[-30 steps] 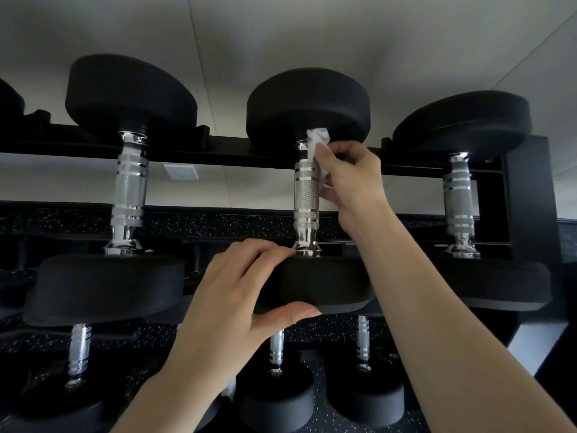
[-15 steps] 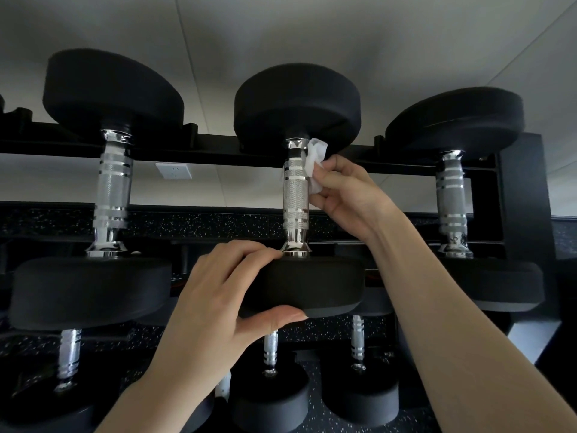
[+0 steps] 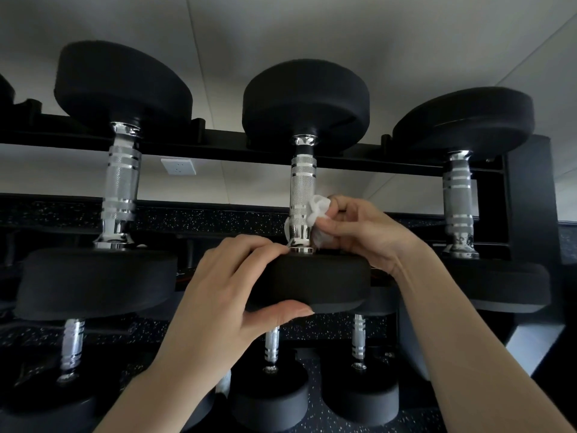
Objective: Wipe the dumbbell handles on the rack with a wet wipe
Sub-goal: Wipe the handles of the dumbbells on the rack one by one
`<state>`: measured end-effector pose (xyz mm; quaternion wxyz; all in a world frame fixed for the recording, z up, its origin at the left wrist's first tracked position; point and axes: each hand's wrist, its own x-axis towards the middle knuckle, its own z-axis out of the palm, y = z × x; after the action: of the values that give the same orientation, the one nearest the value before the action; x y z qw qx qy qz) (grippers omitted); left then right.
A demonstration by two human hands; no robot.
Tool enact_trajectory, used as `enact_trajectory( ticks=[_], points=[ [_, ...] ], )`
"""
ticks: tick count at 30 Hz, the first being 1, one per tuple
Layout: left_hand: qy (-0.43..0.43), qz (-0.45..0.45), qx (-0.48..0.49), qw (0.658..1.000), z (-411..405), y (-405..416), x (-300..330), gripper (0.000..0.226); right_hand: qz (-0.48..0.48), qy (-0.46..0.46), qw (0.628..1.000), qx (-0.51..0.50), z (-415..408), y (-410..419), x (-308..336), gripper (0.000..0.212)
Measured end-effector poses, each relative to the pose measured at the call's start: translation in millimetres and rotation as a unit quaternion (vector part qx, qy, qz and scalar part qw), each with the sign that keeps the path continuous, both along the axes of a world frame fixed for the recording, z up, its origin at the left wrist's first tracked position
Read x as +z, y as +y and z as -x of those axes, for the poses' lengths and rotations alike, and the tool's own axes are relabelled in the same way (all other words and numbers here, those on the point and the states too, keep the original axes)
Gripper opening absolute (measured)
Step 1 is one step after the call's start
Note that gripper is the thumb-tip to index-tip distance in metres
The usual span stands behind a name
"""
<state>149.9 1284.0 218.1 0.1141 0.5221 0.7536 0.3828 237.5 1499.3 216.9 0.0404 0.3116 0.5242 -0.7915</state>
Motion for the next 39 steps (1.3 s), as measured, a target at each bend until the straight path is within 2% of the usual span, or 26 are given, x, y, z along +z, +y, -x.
enact_trajectory(
  ticks=[4,7,11,16,23,33,39],
  points=[
    [0.002,0.007,0.002,1.0,0,1,1,0.059,-0.077,-0.043,0.994,0.063,-2,-1,11,0.017],
    [0.004,0.009,0.003,1.0,-1,1,1,0.06,-0.171,-0.076,0.977,0.101,-2,-4,17,0.018],
    [0.005,0.011,0.009,1.0,0,0,3,0.062,-0.299,-0.118,0.934,0.155,-2,-10,31,0.015],
    [0.001,0.014,0.007,1.0,-1,1,2,0.062,-0.446,-0.112,0.867,0.193,1,-18,47,0.019],
    [0.002,-0.017,0.017,1.0,-4,0,-1,0.061,-0.511,-0.087,0.829,0.211,11,-30,50,0.008],
    [-0.005,-0.031,0.029,0.999,-4,-1,-4,0.059,-0.63,-0.14,0.681,0.346,42,-38,56,0.015],
    [-0.006,-0.041,0.043,0.998,-6,-2,-7,0.059,-0.633,-0.157,0.661,0.372,51,-44,57,0.015]
  ],
)
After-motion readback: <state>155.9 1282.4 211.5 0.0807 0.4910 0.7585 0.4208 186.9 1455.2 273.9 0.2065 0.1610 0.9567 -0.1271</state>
